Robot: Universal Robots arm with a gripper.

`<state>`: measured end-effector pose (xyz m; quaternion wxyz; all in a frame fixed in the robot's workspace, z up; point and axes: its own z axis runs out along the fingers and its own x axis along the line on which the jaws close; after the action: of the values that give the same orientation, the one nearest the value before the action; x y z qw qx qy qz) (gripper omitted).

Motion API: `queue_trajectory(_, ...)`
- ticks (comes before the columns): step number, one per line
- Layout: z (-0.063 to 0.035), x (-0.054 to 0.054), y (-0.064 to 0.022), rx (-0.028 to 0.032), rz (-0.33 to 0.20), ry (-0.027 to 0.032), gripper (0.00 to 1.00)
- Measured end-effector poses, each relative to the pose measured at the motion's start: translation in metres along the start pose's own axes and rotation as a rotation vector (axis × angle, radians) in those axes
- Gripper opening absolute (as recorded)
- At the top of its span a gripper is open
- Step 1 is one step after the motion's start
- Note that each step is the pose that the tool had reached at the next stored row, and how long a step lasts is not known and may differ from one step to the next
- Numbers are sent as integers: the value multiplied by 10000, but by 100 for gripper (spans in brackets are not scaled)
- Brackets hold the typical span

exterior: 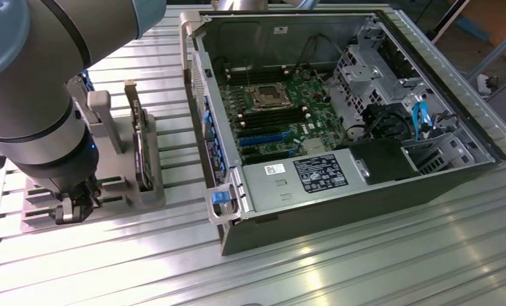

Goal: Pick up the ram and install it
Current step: 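Pick up the ram and move it above insertion slot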

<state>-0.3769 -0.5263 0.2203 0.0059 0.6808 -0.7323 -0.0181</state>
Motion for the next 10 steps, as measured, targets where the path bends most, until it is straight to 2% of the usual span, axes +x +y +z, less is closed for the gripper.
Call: queue_trajectory(10, 38, 1, -1, 0, 0, 1, 24)
